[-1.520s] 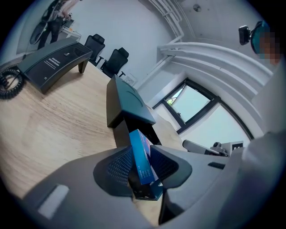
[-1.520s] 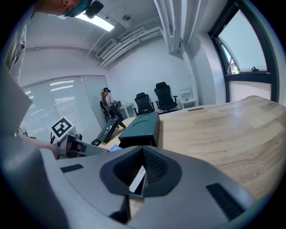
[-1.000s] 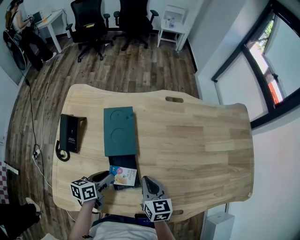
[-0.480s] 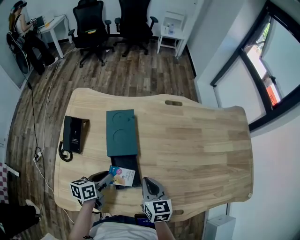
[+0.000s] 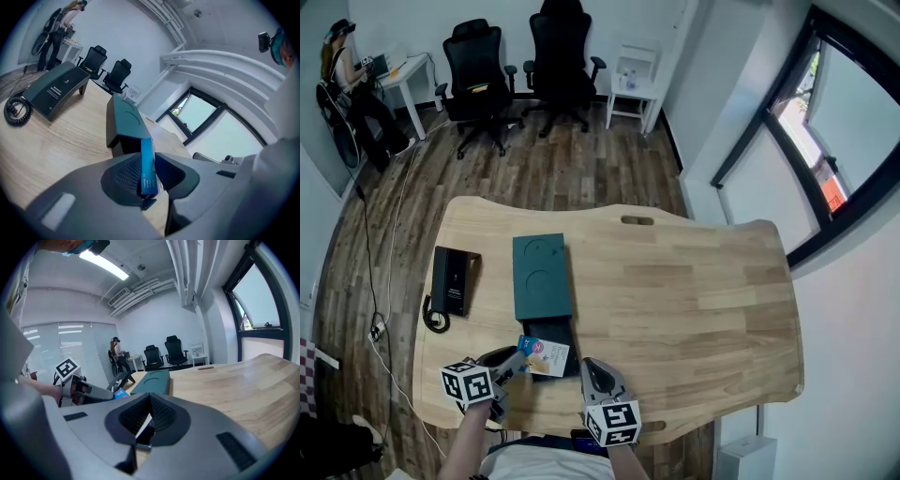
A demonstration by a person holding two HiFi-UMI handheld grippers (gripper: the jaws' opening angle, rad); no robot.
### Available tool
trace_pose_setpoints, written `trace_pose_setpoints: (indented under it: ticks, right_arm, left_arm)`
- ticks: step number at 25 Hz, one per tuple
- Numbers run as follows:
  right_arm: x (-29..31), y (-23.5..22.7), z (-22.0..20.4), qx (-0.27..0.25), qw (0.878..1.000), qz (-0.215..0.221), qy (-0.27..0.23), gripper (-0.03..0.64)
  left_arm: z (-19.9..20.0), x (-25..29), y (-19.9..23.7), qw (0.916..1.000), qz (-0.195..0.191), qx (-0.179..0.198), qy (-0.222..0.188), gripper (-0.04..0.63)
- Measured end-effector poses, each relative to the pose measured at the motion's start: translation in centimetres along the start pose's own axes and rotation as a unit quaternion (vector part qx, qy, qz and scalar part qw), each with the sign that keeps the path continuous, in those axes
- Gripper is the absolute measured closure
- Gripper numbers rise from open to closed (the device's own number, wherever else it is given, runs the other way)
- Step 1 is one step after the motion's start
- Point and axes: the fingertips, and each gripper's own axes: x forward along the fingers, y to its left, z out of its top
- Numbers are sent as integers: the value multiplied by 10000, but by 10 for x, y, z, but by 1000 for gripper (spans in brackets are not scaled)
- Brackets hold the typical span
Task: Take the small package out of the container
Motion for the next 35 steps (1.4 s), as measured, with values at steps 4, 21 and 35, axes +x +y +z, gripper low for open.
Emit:
trace_pose_setpoints:
  ticks: [4,21,35]
  right_arm:
    - [-8,6,8,-27,9999,2,-129,613]
    - [-35,30,39,-246,9979,-29,-598,614]
    - [-61,24,52,-170,9946,-425,-929,614]
  left_arm:
    - [9,-5,-9,9999,-51,55,-103,503]
    - [34,-32,-41,9980,-211,138,-576,503]
    - [62,-71,-54,9714,-1069,-1406,-1583,503]
